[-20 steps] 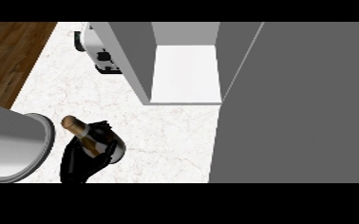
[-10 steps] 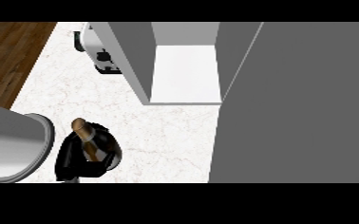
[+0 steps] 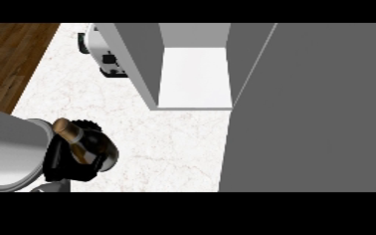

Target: Pick up the wine, place it into the cabinet and close the cabinet

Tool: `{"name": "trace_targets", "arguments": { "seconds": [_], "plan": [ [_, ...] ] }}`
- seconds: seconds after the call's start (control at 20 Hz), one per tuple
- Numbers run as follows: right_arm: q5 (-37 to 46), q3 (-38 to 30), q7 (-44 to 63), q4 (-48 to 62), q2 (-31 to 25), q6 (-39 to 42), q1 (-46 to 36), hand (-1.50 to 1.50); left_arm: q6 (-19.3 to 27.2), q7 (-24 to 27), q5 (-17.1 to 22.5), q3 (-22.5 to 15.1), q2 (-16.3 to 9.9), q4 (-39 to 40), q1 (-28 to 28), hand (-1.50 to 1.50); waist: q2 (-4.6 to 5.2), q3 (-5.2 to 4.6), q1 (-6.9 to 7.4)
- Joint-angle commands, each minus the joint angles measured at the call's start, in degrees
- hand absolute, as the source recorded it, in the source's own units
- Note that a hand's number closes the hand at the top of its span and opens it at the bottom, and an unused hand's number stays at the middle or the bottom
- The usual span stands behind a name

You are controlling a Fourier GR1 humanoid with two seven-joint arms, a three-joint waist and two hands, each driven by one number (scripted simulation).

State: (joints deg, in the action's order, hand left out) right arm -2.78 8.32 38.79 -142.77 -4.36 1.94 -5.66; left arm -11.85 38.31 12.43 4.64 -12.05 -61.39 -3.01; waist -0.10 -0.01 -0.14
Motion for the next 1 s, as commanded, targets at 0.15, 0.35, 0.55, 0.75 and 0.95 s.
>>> {"name": "trace_targets", "arguments": {
  "seconds": [0.15,0.35,0.55,0.75,0.95],
  "plan": [
    [0.3,0.6,2.3,-2.7,1.0,-1.5,-2.8,-1.5,4.1,-1.8,-0.6,-0.7,2.0,-10.9,-0.2,1.5,-0.05,0.01,0.39],
    [-4.9,-4.9,5.0,-4.3,-1.1,-0.7,-3.3,-1.5,1.1,-9.5,3.6,-1.7,2.6,-18.1,1.6,1.5,-0.03,0.03,0.23],
    [-3.6,-2.9,0.7,-4.8,0.5,1.0,1.9,-1.5,2.9,-20.8,5.0,-5.1,2.8,-30.1,2.6,1.5,-0.17,0.1,0.18],
    [-7.1,-5.8,0.4,-5.1,-0.4,2.1,2.9,-1.5,4.2,-23.1,4.5,-6.3,3.7,-37.4,6.4,1.5,-0.05,0.06,0.17],
    [-2.5,-1.0,-1.0,-2.0,1.6,1.5,1.4,-1.5,8.5,-30.6,1.4,-8.8,5.1,-38.9,1.1,1.5,0.03,0.03,0.05]
  ]
}}
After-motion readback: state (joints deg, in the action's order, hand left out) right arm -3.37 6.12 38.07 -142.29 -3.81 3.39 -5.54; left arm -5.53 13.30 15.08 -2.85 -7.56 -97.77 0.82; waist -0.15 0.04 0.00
